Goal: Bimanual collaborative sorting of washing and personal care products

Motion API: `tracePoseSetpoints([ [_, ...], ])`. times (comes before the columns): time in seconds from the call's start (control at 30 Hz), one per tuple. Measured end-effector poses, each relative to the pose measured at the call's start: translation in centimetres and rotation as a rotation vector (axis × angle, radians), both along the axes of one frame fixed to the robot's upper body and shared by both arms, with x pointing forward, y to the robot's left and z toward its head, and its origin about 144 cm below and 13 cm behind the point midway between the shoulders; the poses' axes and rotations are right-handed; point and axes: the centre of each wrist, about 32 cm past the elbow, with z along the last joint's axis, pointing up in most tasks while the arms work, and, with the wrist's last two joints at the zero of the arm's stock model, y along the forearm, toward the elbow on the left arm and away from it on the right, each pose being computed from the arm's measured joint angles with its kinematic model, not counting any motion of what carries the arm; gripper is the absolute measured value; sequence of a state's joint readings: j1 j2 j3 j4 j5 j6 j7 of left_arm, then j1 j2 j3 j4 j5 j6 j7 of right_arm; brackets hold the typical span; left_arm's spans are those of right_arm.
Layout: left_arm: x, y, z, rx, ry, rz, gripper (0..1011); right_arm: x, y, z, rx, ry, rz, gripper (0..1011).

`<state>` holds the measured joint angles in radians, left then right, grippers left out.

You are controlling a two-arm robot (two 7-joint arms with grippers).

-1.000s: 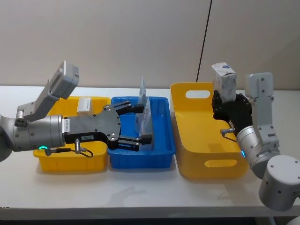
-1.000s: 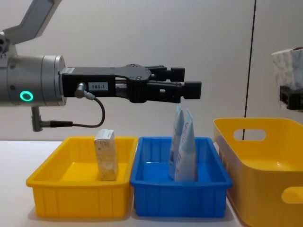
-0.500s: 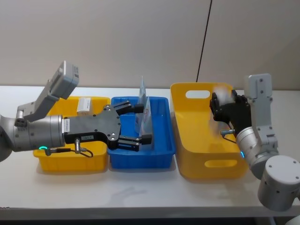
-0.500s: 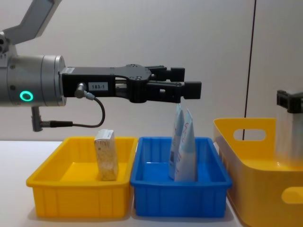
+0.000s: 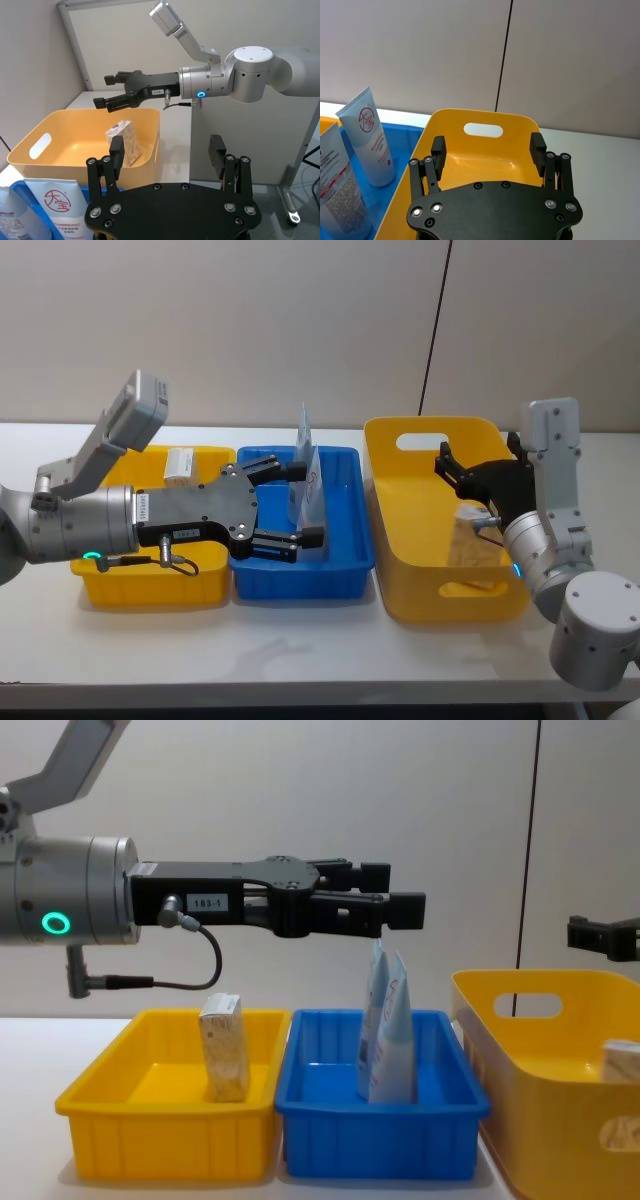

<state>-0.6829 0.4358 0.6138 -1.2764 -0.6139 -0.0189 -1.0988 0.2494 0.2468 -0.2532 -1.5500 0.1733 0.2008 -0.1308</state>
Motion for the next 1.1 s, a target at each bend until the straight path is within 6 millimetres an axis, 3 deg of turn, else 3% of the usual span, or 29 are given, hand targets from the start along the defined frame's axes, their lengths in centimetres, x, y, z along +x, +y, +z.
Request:
tracePoseSetpoints([
  [0.57,0.0,0.0,0.0,0.0,0.0,0.0,1001,-0.1,0.0,0.0,0.002,0.002,0.009,1004],
  [1.1,0.0,0.0,0.0,0.0,0.0,0.0,1001,-2.6,-1.5,0.3,0.051,0.015,0.182,1004],
])
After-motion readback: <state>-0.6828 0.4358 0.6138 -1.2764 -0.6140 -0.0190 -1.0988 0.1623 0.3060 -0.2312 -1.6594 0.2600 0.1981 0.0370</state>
